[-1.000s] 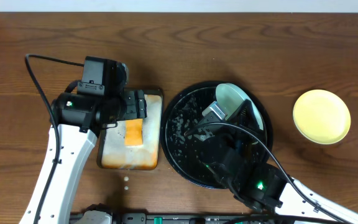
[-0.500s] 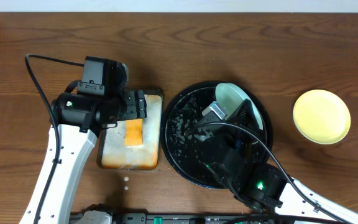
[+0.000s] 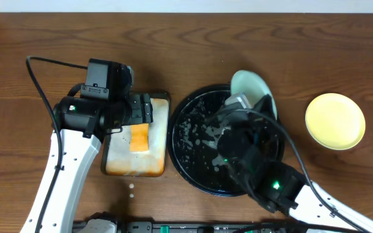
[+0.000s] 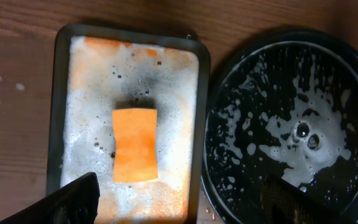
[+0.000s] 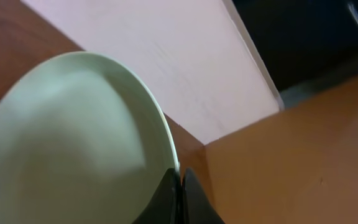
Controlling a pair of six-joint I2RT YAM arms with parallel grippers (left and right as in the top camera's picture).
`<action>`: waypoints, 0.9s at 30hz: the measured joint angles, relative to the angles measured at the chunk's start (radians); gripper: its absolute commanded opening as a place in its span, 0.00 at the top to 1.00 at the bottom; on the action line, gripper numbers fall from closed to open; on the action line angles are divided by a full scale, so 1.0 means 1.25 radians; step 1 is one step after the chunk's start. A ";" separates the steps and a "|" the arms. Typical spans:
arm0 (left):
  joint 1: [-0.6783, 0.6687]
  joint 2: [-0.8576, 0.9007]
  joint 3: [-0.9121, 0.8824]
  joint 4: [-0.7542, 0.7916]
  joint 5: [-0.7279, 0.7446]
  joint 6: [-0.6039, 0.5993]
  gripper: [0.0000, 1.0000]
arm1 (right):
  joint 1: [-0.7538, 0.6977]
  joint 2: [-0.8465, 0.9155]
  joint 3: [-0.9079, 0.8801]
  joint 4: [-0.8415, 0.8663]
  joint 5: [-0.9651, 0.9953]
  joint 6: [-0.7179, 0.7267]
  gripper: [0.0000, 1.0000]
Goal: Clean dirty plates on tray and stack at the side
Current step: 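Lift the blue plate and carry it right toward the yellow plate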
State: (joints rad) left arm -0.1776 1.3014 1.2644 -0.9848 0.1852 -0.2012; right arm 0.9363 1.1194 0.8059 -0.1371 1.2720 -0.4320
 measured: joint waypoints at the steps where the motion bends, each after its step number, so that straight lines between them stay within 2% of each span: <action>1: 0.000 0.000 0.000 0.000 0.000 0.000 0.16 | -0.014 -0.003 0.000 0.000 -0.001 0.004 0.99; 7: 0.000 0.000 0.000 0.000 0.000 0.000 0.16 | -0.145 -0.010 0.000 0.000 -0.010 0.019 0.99; 15: 0.000 0.000 0.000 0.000 0.000 0.000 0.16 | -0.446 -0.011 0.000 -0.021 -0.066 0.085 0.99; 27: 0.000 0.000 0.000 0.000 0.000 0.000 0.16 | -0.817 0.011 0.000 -0.155 -0.367 0.325 0.99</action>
State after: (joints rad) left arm -0.1776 1.3014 1.2648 -0.9848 0.1852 -0.2012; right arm -0.0853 1.1336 0.8059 -0.3305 0.8135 -0.0261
